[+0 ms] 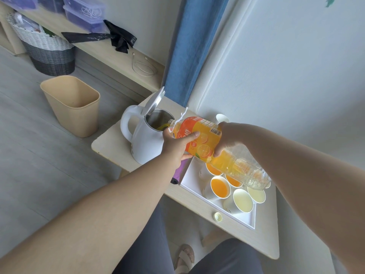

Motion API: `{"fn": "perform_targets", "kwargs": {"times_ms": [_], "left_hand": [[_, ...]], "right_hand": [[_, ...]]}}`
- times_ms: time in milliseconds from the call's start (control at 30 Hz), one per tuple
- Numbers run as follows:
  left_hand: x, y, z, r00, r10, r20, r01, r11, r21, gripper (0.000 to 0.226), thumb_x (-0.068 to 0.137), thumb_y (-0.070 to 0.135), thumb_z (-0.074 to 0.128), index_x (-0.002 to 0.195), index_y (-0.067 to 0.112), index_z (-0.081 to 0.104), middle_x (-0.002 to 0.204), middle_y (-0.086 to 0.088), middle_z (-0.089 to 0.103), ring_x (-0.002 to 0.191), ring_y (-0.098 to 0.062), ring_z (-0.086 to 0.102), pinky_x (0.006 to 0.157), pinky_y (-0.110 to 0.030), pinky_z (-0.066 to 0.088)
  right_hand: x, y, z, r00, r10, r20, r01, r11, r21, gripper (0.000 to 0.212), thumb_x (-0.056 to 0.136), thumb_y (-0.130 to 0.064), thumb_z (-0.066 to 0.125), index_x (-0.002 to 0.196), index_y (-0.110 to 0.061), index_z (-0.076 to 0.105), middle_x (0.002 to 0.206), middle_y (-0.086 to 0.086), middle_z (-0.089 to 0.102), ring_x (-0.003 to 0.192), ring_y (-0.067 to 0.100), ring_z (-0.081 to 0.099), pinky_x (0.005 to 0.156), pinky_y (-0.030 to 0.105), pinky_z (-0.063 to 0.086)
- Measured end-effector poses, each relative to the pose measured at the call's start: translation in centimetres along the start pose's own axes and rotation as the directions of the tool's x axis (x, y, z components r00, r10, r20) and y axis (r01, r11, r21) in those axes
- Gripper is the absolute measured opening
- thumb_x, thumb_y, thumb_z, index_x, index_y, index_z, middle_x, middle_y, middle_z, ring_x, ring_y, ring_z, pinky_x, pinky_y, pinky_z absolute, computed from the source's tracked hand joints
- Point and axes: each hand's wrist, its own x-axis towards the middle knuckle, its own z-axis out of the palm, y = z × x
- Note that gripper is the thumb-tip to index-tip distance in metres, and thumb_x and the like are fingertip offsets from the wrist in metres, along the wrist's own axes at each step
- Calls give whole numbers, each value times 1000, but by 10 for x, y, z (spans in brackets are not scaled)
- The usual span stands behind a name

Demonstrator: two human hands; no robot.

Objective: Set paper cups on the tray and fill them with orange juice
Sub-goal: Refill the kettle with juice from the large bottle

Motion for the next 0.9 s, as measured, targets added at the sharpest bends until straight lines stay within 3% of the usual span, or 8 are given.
{"fn": "perform_targets", "kwargs": {"times_ms": [400,700,900], "left_hand": [[2,1,-1,1000,-25,11,25,999,-29,89,69,25,86,138,27,31,135,-7,49,121,-36,52,84,-59,53],[3,2,-3,999,-32,23,33,998,-59,89,68,26,86,139,26,32,132,-7,52,119,-35,54,79,-57,54],[4,4,-4,999,-33,33,35,997,-74,87,69,26,85,138,26,33,132,-7,53,119,-35,55,80,-58,53]], "right_hand": [[-2,-3,-7,999,-23,28,23,1000,7,90,64,-37,86,136,-13,38,120,6,56,113,26,54,93,31,43],[1,-6,-11,998,-66,23,66,998,3,99,49,-54,87,129,-16,45,115,4,56,108,26,56,98,40,47],[-5,-8,-14,998,-55,12,54,997,63,93,59,-43,87,131,-15,36,115,4,55,113,28,55,95,37,45]]}}
